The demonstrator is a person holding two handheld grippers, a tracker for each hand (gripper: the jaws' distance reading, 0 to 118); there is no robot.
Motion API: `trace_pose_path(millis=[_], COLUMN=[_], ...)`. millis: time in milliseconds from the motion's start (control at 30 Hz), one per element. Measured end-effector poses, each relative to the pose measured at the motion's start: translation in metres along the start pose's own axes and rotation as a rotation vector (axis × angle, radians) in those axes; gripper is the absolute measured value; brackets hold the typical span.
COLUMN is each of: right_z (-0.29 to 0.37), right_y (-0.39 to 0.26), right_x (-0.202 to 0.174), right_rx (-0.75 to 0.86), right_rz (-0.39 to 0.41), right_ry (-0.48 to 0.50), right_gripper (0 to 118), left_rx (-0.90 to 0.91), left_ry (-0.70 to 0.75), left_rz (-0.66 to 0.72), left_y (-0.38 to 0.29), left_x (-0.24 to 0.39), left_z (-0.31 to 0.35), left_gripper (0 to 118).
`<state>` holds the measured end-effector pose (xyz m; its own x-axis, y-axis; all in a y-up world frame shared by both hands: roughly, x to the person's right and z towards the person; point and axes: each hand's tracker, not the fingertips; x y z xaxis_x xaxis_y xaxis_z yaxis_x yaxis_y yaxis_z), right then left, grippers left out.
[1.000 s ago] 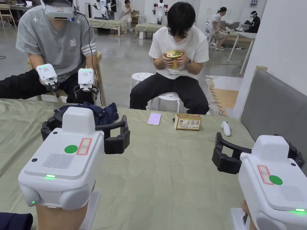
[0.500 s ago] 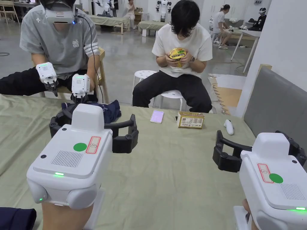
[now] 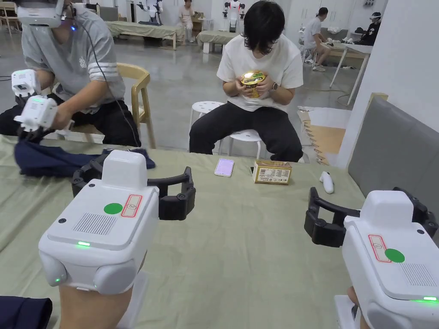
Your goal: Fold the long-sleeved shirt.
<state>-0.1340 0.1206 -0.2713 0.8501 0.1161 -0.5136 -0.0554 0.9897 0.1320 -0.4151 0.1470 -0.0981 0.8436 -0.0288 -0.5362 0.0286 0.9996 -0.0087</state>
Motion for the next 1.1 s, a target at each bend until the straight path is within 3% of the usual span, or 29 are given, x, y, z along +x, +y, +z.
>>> trace_pose_path(millis=[433, 867, 1000, 1100], right_z=[-0.0008, -0.0016, -0.0022, -0.0018], right_y=[-0.0058, -0.0056, -0.0057, -0.0067], right_x=[-0.0035, -0.0027, -0.0028, -0.0069], right_rx=[-0.018, -0.019, -0.019, -0.007], right_rz=[-0.009, 0.017, 0.019, 0.076], right_ry=[0.0, -0.014, -0.013, -0.02], right_gripper=[118, 118, 118, 118], left_rx=[0.006, -0.008, -0.013, 0.015], left_ry=[0.056, 0.014, 0.007, -0.009], left_rz=[-0.036, 0.083, 0.058, 0.023], left_y=[-0.0017, 0.0024, 0.0051, 0.0045], left_x=[-0.0023, -0.007, -0.0028, 0.0017], left_z=[0.0024, 0.0049, 0.0056, 0.0096], left_gripper=[111, 111, 111, 111])
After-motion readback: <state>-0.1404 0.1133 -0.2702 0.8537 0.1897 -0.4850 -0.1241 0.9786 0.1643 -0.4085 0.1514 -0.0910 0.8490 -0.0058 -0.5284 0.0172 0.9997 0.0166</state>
